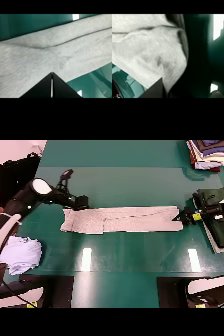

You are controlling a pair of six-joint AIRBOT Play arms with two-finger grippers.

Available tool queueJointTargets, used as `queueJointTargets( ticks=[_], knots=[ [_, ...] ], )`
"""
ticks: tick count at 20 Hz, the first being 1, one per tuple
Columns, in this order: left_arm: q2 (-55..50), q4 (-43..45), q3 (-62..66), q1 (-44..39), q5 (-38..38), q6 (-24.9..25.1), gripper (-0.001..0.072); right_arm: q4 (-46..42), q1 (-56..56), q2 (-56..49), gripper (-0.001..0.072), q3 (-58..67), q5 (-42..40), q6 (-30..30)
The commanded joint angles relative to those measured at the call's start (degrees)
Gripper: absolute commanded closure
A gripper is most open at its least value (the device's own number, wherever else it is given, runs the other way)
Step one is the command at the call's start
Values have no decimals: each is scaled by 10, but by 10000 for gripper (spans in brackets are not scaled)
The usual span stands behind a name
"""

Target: Fold the shirts.

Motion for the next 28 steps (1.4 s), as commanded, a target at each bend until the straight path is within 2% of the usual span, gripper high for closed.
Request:
queueJointTargets(
  ticks=[1, 3, 8, 14, 19, 22, 25, 28],
  knots=[
    [-50, -28, 20, -62, 51, -9, 688, 19, 20, 2, 702, 36, 42, -18],
    [-99, -32, 63, -96, 52, -9, 688, 34, 36, 31, 702, 68, 64, -7],
    [-223, -34, 183, -167, 47, -18, 688, 36, 110, 136, 703, 159, 60, 40],
    [-282, -36, 228, -203, 40, -24, 688, 73, 212, 171, 703, 281, 60, 85],
    [-283, -29, 229, -201, 37, -33, 688, 74, 283, 170, 703, 317, 55, 85],
    [-273, -21, 249, -178, -6, -32, 688, 75, 318, 169, 703, 319, 40, 78],
    [-203, 50, 252, -125, -34, -30, 688, 81, 372, 151, 703, 319, 26, 76],
    [-113, 140, 252, -48, -85, -28, 687, 81, 459, 119, 703, 319, -44, 48]
  ],
)
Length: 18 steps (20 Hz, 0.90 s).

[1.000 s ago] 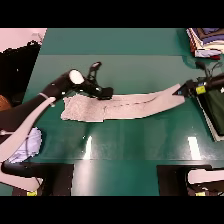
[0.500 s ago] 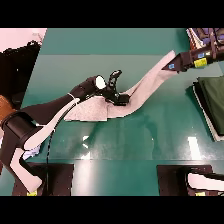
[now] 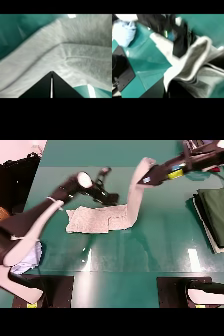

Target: Fold the shirts.

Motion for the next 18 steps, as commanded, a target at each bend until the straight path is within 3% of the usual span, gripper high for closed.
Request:
queueJointTargets(
  ticks=[1, 5, 6, 8, 9, 10, 12, 18],
  knots=[
    [99, 115, 3, 87, -67, 4, 687, 4, 103, -39, 703, 2, -90, -29],
    [198, 209, 3, 191, -110, 3, 687, 57, 232, -128, 700, 2, -233, -80],
    [215, 211, 3, 212, -114, 4, 687, 60, 256, -150, 626, 2, -268, -93],
    [235, 211, 3, 242, -122, 4, 687, 57, 289, -186, 203, 10, -303, -113],
    [239, 211, 3, 250, -127, 3, 687, 57, 295, -203, 166, 25, -292, -113],
    [240, 211, 3, 254, -136, 3, 687, 56, 294, -216, 180, 45, -263, -112],
    [240, 209, 2, 254, -152, 4, 687, 32, 277, -224, 337, 75, -198, -103],
    [239, 170, 2, 254, -169, 5, 687, -125, 158, -185, 356, 68, -41, 3]
  ],
)
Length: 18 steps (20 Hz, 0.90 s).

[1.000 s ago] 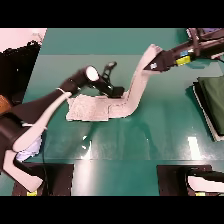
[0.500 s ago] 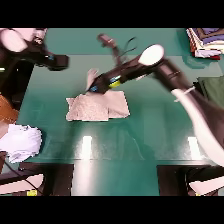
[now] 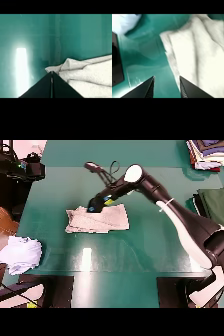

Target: Fold the shirts.

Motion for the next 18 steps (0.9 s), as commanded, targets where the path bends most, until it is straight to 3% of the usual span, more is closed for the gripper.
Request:
queueJointTargets(
  ticks=[1, 5, 6, 7, 8, 14, 18],
  knots=[
    [2, -28, 0, 3, -15, 3, 687, -68, -72, 23, 356, -28, 74, 52],
    [1, -66, -10, 1, -11, 14, 685, -67, -170, 81, 356, -169, 41, 77],
    [1, -87, -27, 1, -7, 24, 637, -66, -188, 95, 356, -205, 37, 77],
    [1, -102, -51, 1, -3, 37, 333, -63, -203, 106, 356, -234, 34, 77],
    [1, -125, -80, 1, 5, 44, 167, -63, -216, 118, 356, -261, 31, 77],
    [-19, -185, -294, 1, 82, 83, 169, -63, -223, 182, 356, -367, -30, 77],
    [-60, -257, -337, 1, 113, 130, 169, -63, -223, 203, 356, -397, -43, 77]
  ],
)
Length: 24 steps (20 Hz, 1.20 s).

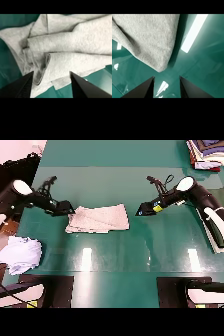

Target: Fold the shirts.

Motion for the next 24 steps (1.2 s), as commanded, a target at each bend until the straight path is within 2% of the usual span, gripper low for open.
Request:
queueJointTargets(
  ticks=[1, 4, 5, 6, 7, 9, 10, 14, 16, 19, 20, 21, 22, 24],
  knots=[
    [-29, -60, -38, 0, 38, 33, 169, -1, -2, 22, 356, -33, -19, 1],
    [-35, -73, -38, 0, 46, 36, 170, -1, -2, 28, 357, -46, -16, 1],
    [-34, -73, -38, 0, 46, 37, 288, -1, -2, 28, 356, -46, -17, 1],
    [-35, -73, -38, 0, 46, 50, 445, -1, -2, 28, 356, -46, -18, 1],
    [-34, -75, -38, 0, 47, 55, 492, -1, -2, 28, 357, -46, -19, 1],
    [-34, -75, -38, 0, 57, 55, 495, -1, -2, 28, 356, -46, -18, 1],
    [-34, -75, -38, 0, 57, 56, 674, -1, -2, 28, 356, -46, -18, 1],
    [-4, -37, -23, 0, 3, 71, 689, -1, -2, 28, 357, -46, -11, 1],
    [39, 16, -23, 0, -59, 108, 689, -1, -2, 28, 356, -46, -5, 1],
    [79, 81, -25, 0, -162, 113, 686, -1, -2, 28, 356, -46, -6, 1],
    [81, 83, -27, 0, -174, 99, 613, -1, -2, 28, 357, -46, -7, 2],
    [81, 82, -28, 0, -171, 84, 239, -1, -2, 28, 357, -45, -8, 1],
    [81, 82, -27, 0, -158, 68, 42, -1, -2, 28, 356, -45, -7, 1],
    [81, 79, -22, 0, -128, 64, 43, -1, -8, 30, 356, -45, -5, 4]
  ],
)
